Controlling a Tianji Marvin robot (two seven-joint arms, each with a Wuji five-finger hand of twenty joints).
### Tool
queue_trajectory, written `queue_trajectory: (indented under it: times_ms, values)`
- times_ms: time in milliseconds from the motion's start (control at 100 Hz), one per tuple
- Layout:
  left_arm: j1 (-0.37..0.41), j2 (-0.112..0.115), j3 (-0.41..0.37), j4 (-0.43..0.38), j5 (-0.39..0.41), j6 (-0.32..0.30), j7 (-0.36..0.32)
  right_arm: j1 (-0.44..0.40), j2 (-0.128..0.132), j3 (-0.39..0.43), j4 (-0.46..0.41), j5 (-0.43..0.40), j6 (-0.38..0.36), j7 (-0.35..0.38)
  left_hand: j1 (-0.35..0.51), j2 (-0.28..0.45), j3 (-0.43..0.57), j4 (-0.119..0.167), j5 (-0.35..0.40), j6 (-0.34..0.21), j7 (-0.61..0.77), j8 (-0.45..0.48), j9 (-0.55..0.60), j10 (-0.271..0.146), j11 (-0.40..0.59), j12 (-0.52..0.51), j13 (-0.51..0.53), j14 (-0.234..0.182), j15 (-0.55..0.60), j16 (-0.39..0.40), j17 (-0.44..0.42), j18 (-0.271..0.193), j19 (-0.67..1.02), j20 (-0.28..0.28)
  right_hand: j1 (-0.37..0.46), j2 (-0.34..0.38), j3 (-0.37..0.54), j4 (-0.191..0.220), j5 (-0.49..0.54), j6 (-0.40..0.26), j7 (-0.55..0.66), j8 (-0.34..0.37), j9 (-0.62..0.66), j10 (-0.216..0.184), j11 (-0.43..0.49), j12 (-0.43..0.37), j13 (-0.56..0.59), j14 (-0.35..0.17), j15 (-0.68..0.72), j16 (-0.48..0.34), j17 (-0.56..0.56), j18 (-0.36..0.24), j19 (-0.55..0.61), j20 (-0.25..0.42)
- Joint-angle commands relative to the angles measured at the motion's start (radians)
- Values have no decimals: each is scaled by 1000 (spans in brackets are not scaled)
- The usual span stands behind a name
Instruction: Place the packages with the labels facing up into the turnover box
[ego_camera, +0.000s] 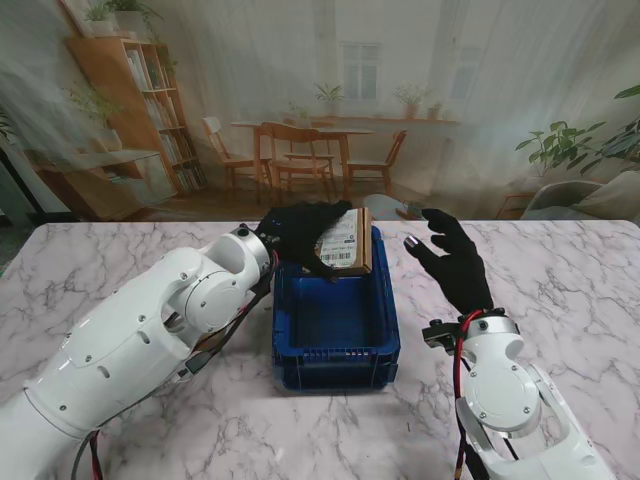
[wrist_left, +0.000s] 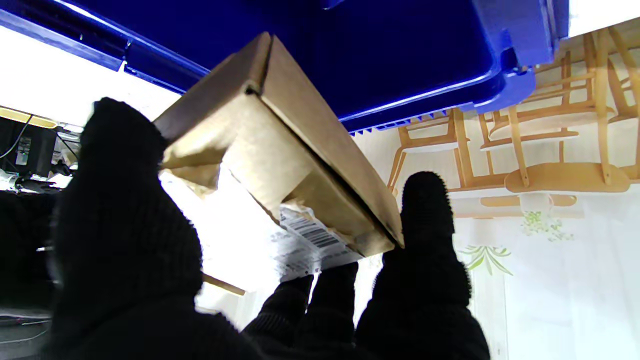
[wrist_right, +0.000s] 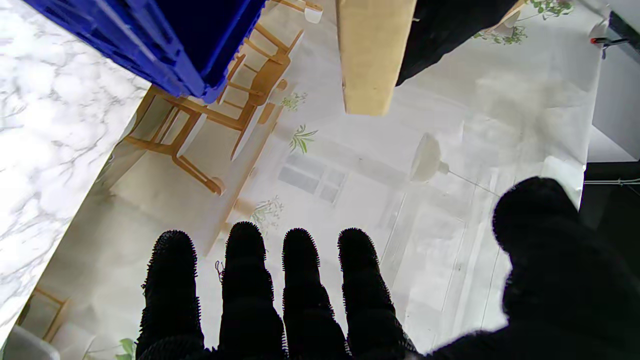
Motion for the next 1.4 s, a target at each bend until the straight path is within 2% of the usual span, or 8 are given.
queue_trajectory:
  times_ms: [0,280,610,1090,1180,1330,1390]
  values:
    - [-23,-11,20,16,-10,12,-32,-34,2,10,7,-21,-15,-18,211,186,482,186,89,-61,144,57,149,-110,158,62,138,-92,155,55,-4,-152,25,17,7,27,-21,31,10,-40,-16,19,17,-17,-15,-3,16,-29,-49,-30,2,-33,-15,18]
    - [-123,-25,143,98,-78,67,-65,-88,-6,49,15,-24,-68,-67,206,180,488,171,96,-63,135,77,163,-113,153,140,145,-93,151,53,-4,-149,25,29,21,24,-15,33,11,-38,-14,22,27,-14,-7,3,26,-30,-52,-26,7,-30,-25,23]
    - [-207,-48,243,188,-138,116,-71,-96,-10,57,42,-19,-81,-84,189,196,462,150,99,-62,124,71,168,-111,143,134,144,-89,147,52,-10,-141,28,35,28,26,-2,33,9,-36,-9,25,29,-12,0,8,31,-29,-49,-21,13,-29,-31,30]
    - [-273,-67,311,268,-160,151,-75,-91,-14,53,77,-3,-85,-94,199,224,416,114,101,-59,116,60,167,-109,138,157,136,-88,142,48,-19,-133,26,41,30,26,10,32,5,-36,-7,27,27,-11,7,11,31,-27,-41,-16,15,-27,-40,39]
    - [-278,-66,314,268,-164,151,-83,-89,-14,49,82,2,-81,-93,214,241,365,98,97,-56,83,23,165,-108,140,96,132,-87,136,40,-26,-124,17,43,31,26,11,32,4,-36,-7,28,25,-10,7,11,29,-27,-40,-16,15,-28,-42,40]
    - [-288,-63,323,267,-167,151,-100,-87,-13,48,84,3,-82,-88,221,252,324,81,106,-50,83,9,161,-100,137,67,121,-80,127,34,-41,-112,9,46,37,27,15,32,5,-36,-5,29,27,-11,11,13,33,-25,-37,-14,18,-28,-45,43]
    - [-291,-65,328,270,-172,161,-102,-87,-13,47,85,3,-86,-89,230,261,289,64,108,-49,83,4,156,-91,132,53,117,-76,124,30,-46,-109,4,47,39,28,17,32,5,-36,-4,29,25,-13,12,13,34,-26,-36,-14,18,-28,-45,44]
